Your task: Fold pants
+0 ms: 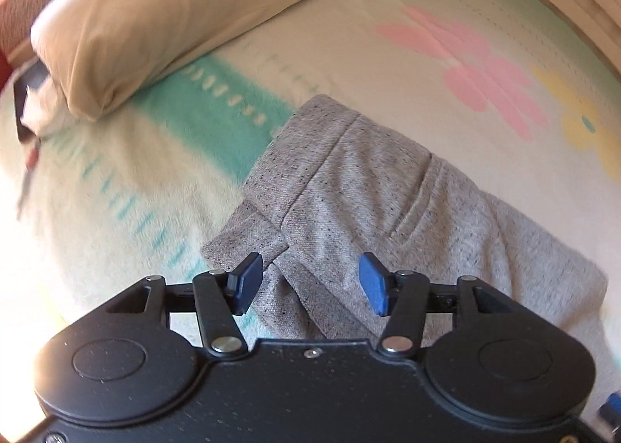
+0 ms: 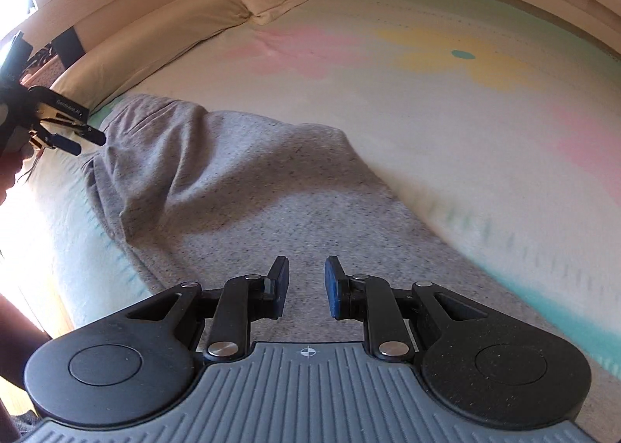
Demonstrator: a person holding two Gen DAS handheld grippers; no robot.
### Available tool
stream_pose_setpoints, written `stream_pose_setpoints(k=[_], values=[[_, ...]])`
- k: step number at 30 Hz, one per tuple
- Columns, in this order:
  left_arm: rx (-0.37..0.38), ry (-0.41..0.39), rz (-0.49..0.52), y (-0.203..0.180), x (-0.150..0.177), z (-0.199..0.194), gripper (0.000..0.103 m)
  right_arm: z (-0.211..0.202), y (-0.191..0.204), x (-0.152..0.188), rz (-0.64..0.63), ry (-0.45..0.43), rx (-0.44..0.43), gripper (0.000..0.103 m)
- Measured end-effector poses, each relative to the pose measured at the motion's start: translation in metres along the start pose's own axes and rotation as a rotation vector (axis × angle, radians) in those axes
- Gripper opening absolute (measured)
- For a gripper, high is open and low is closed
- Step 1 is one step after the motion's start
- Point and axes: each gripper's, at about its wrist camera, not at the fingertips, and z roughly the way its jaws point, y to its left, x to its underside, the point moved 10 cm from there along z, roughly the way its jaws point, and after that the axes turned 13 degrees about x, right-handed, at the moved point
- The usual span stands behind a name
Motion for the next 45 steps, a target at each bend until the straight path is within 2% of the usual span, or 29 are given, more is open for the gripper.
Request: stream_pose_setpoints(k=[2,4,8,14,15,16,17,18,19,25,28,32,37,42,43,45], values=[[0.041,-0.007,-0.033,0.003,-0.002,0.003,0.061,0.001,0.006,0.0,-0.011,0.003,-0.01,0.02],[0.057,-0.014,-0.044,0.002,-0.005,0.007,0.07,0.002,0.011,0.002,-0.02,0.008,-0.016,0.02],[0.07,-0.03,-0.035,-0.008,-0.009,0.013,0.07,0.004,0.014,0.007,-0.033,0.02,-0.014,0.02],[-0.005,0.016,-0.031,-0.012,-0.009,0.038,0.068,0.004,0.016,0.009,-0.035,0.02,-0.02,0.02],[-0.012,0.01,-0.028,-0.013,-0.01,0.039,0.06,0.004,0.017,0.009,-0.039,0.016,-0.022,0.02],[-0.023,-0.007,-0.022,-0.014,-0.012,0.037,0.037,0.002,0.018,0.009,-0.045,0.011,-0.024,0.02],[-0.051,-0.026,-0.012,-0.014,-0.014,0.033,0.018,0.001,0.02,0.009,-0.052,0.007,-0.026,0.02],[-0.054,-0.04,-0.007,-0.015,-0.015,0.03,0.01,0.0,0.022,0.01,-0.059,0.001,-0.029,0.02],[-0.04,-0.051,-0.018,-0.016,-0.015,0.026,0.008,-0.001,0.025,0.01,-0.067,-0.005,-0.034,0.02],[0.004,-0.121,-0.032,-0.017,-0.014,-0.017,0.007,-0.003,0.058,0.018,-0.208,-0.039,-0.058,0.02],[-0.008,-0.104,-0.018,-0.008,-0.01,-0.018,0.007,0.001,0.082,0.027,-0.324,-0.049,-0.067,0.02],[-0.037,-0.054,-0.028,0.001,-0.004,-0.002,0.007,0.015,0.1,0.042,-0.461,-0.052,-0.019,0.02],[-0.029,-0.064,-0.028,-0.002,-0.011,-0.001,0.007,0.026,0.108,0.052,-0.608,-0.098,0.06,0.02],[-0.027,-0.048,-0.03,0.0,-0.011,0.003,0.007,0.03,0.105,0.05,-0.618,-0.128,0.079,0.018],[-0.028,-0.051,-0.031,-0.001,-0.011,0.003,0.007,0.029,0.102,0.048,-0.596,-0.122,0.058,0.004],[-0.02,-0.058,-0.031,-0.001,-0.013,0.0,0.007,0.021,0.094,0.04,-0.528,-0.107,0.02,0.004]])
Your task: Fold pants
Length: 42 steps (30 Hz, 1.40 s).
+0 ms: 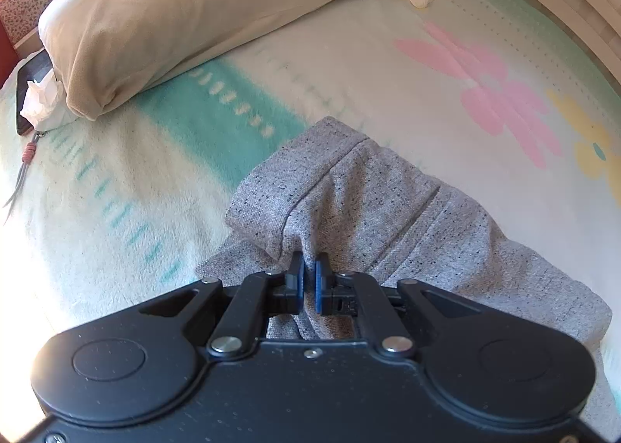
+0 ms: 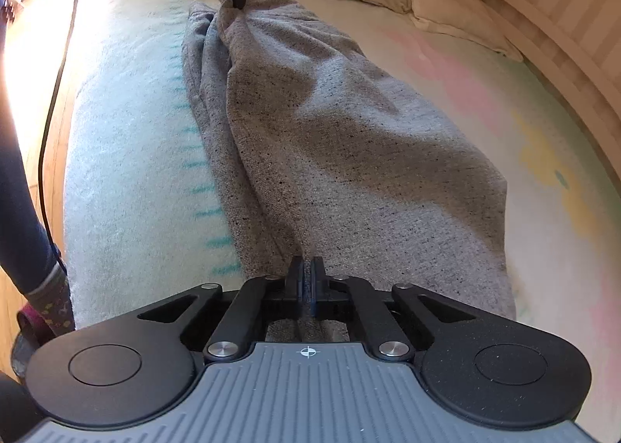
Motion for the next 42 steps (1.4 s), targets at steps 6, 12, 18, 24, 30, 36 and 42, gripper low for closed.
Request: stream_pose_setpoints(k=[6,12,18,24,30,36,42], values=[[0.035,-0.029,0.029,-0.004,-0.004,-0.024,0.008,-0.034,-0.021,-0.001,0.089,-0.057,-0.084,0.004],[-0.057,0.1,0.042,0.014,0.018,0.002,0.016,-0.008,0.016,0.024,-0.073,0.026,-0.075,0.004],[-0.165,-0.091,0.043,0.007,0.002,-0.044,0.016,-0.023,0.006,0.014,0.003,0.017,-0.112,0.017],[-0.037,-0.174,0.203,-0.066,-0.006,-0.043,0.016,-0.033,-0.023,-0.002,0.188,-0.019,-0.146,0.017],[0.097,0.042,0.342,-0.142,0.044,0.018,0.017,-0.023,-0.079,-0.008,0.48,-0.008,-0.129,0.017],[0.105,0.311,0.352,-0.144,0.107,0.057,0.017,-0.007,-0.142,-0.015,0.65,-0.013,-0.048,0.018],[0.101,0.347,0.361,-0.139,0.116,0.058,0.019,0.036,-0.186,-0.05,0.763,-0.027,-0.078,0.022]])
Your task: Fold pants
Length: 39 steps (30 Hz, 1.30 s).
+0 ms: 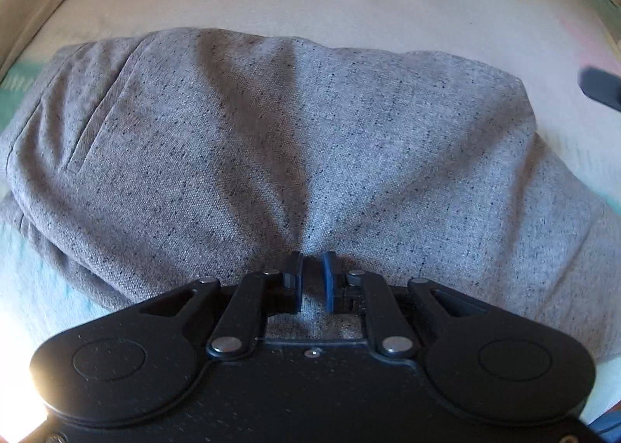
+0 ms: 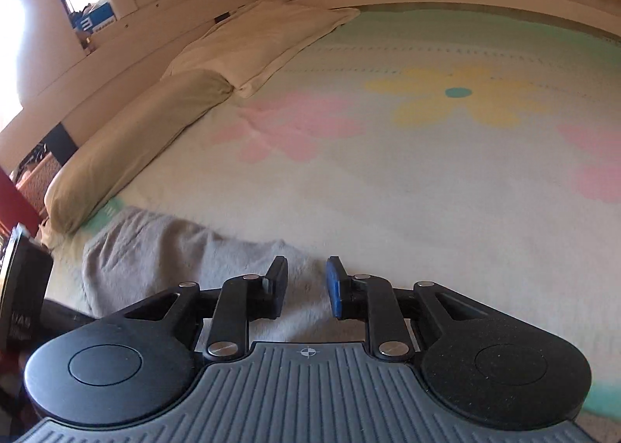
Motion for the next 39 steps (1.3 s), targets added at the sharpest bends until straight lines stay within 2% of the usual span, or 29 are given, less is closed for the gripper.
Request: stream_pose_setpoints(k=[3,7,9,12,15,17,19,22,24,27,29,31,33,35,37,39], values=[[0.014,-0.018,-0.069,0.005,-0.008,-0.007,0.018,0.028,0.007,-0.004,0.006,0.042,-0.032,0.022],[-0.043,-0.144,-0.025,0.003,-0.036,-0.029,0.018,0.053,0.02,0.018,-0.03,0.16,-0.082,0.022],[-0.05,-0.185,-0.021,0.002,-0.049,-0.038,0.019,0.042,0.035,0.034,-0.103,0.154,-0.125,0.022],[-0.04,-0.221,-0.017,-0.009,-0.062,-0.044,0.019,0.027,0.057,0.064,-0.274,0.147,-0.129,0.015],[-0.019,-0.213,-0.001,-0.021,-0.075,-0.043,0.02,0.015,0.076,0.094,-0.44,0.125,-0.108,0.012],[0.009,-0.193,0.01,-0.03,-0.08,-0.04,0.03,0.011,0.086,0.112,-0.521,0.125,-0.105,0.008],[0.024,-0.186,0.027,-0.041,-0.084,-0.036,0.04,0.011,0.093,0.126,-0.563,0.129,-0.104,0.008],[0.03,-0.149,0.062,-0.057,-0.089,-0.024,0.042,0.011,0.096,0.136,-0.599,0.111,-0.083,0.008],[0.037,-0.141,0.054,-0.062,-0.096,-0.017,0.043,0.003,0.095,0.127,-0.571,0.083,-0.1,0.008],[0.016,-0.157,0.0,-0.054,-0.107,-0.014,0.043,-0.014,0.075,0.086,-0.427,-0.027,-0.096,0.01],[0.015,-0.166,-0.06,-0.044,-0.111,-0.016,0.043,-0.015,0.052,0.053,-0.32,-0.092,-0.048,0.026],[0.026,-0.169,-0.111,-0.037,-0.114,-0.017,0.043,-0.01,0.031,0.027,-0.242,-0.131,-0.019,0.034],[0.034,-0.177,-0.13,-0.028,-0.116,-0.023,0.042,0.002,0.016,0.008,-0.176,-0.115,-0.039,0.037],[0.038,-0.189,-0.133,-0.028,-0.121,-0.027,0.043,0.016,0.015,0.002,-0.133,-0.064,-0.097,0.038],[0.044,-0.19,-0.124,-0.029,-0.124,-0.03,0.043,0.03,0.02,0.007,-0.12,0.012,-0.15,0.038],[0.049,-0.192,-0.117,-0.029,-0.128,-0.031,0.043,0.039,0.023,0.02,-0.147,0.072,-0.152,0.038]])
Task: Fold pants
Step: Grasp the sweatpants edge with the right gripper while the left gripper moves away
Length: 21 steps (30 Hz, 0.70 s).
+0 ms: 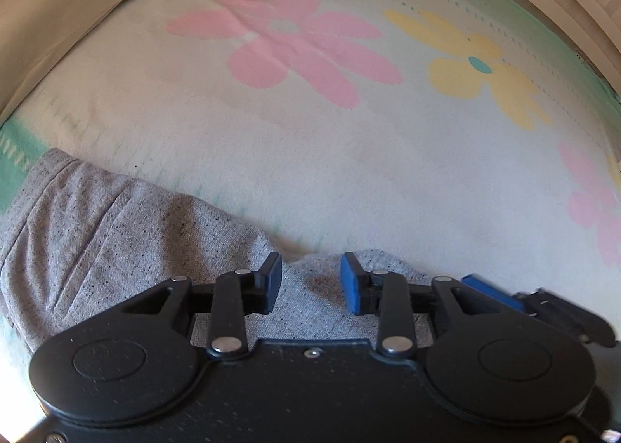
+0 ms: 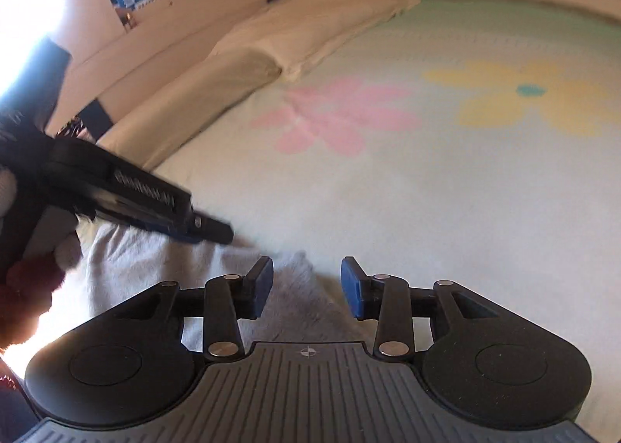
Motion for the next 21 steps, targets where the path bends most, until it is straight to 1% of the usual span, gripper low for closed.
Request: stream_pose_setpoints(k=[1,2,3,4,6,8,9,11,13,15,16,18,21], values=[[0.002,-0.002,0.008,0.0,0.0,-0.003,0.043,0.002,0.004,0.008,-0.018,0.017,-0.009,0.038],[0.003,-0.004,0.018,-0.002,-0.001,-0.004,0.043,0.002,0.011,0.016,-0.038,0.019,-0.032,0.029],[0.004,-0.006,0.031,-0.007,-0.012,0.004,0.043,-0.001,0.021,0.024,-0.07,0.016,-0.05,0.016],[0.008,-0.011,0.043,-0.012,-0.013,0.004,0.043,-0.003,0.027,0.028,-0.107,0.016,-0.048,0.007],[0.021,-0.022,0.07,-0.024,-0.013,0.001,0.043,-0.011,0.044,0.033,-0.231,-0.018,-0.018,0.007],[0.043,-0.021,0.097,-0.033,-0.012,0.0,0.046,-0.02,0.064,0.042,-0.345,-0.049,0.005,0.007],[0.056,-0.018,0.11,-0.038,-0.012,0.0,0.05,-0.025,0.073,0.048,-0.401,-0.066,0.022,0.007],[0.082,-0.001,0.139,-0.046,-0.01,0.005,0.054,-0.029,0.087,0.058,-0.49,-0.093,0.054,0.007],[0.107,0.033,0.175,-0.056,-0.003,0.01,0.054,-0.029,0.096,0.062,-0.553,-0.108,0.077,0.007],[0.123,0.063,0.221,-0.066,0.003,0.014,0.054,-0.027,0.1,0.065,-0.584,-0.117,0.092,0.007],[0.113,0.075,0.254,-0.068,0.007,0.016,0.055,-0.026,0.101,0.066,-0.587,-0.112,0.09,0.007],[0.064,0.085,0.312,-0.07,0.011,0.02,0.055,-0.025,0.1,0.07,-0.595,-0.105,0.089,0.007],[0.017,0.12,0.37,-0.068,0.017,0.024,0.055,-0.026,0.099,0.073,-0.626,-0.109,0.099,0.007]])
